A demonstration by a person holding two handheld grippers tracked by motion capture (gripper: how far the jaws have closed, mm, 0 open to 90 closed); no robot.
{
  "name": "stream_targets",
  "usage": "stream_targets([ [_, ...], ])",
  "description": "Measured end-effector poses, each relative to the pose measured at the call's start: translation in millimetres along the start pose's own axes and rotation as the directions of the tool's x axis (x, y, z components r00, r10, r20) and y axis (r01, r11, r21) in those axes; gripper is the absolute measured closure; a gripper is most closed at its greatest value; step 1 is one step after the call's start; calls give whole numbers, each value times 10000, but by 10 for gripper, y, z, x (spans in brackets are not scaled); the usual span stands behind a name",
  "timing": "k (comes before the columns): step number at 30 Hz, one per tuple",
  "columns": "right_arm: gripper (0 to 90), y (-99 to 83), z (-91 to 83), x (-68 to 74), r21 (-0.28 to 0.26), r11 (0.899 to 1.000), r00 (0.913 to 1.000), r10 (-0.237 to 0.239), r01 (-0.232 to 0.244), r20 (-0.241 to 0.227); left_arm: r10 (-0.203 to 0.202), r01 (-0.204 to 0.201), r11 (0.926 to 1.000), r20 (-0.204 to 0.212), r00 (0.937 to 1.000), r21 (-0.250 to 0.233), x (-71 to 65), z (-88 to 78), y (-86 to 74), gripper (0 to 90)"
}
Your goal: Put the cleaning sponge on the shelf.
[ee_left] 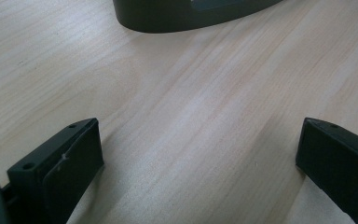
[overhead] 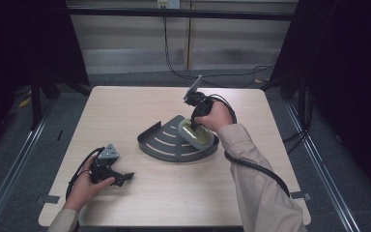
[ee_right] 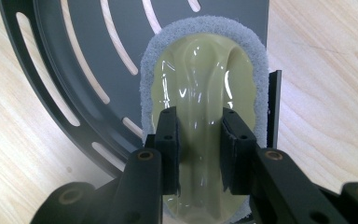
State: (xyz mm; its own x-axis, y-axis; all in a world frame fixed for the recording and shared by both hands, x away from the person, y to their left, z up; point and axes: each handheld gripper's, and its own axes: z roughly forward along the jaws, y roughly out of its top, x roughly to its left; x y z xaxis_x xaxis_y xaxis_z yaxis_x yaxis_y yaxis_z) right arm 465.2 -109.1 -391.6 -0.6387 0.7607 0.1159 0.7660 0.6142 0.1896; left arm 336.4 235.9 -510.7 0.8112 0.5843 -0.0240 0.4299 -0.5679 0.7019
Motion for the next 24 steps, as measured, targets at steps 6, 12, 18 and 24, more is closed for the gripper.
stream_targets([
  [6, 716, -6, 40, -28, 34, 10000, 10000, -17, 17, -8, -5, 5, 10000, 3, 10000, -1, 0, 0, 0, 0],
  [12, 715, -15, 58, -52, 149, 9999, 10000, -29, 28, 26, -4, 4, 10000, 1, 10000, -2, 0, 0, 0, 0],
  [18, 716, -28, 76, -75, 246, 9997, 10000, -11, 10, 64, -11, 11, 10000, 17, 10000, -4, -3, 0, -1, 0],
  [24, 715, -39, 92, -95, 251, 9997, 9999, -33, 31, 99, 4, -3, 10000, 25, 10000, -12, -4, 0, -1, 0],
])
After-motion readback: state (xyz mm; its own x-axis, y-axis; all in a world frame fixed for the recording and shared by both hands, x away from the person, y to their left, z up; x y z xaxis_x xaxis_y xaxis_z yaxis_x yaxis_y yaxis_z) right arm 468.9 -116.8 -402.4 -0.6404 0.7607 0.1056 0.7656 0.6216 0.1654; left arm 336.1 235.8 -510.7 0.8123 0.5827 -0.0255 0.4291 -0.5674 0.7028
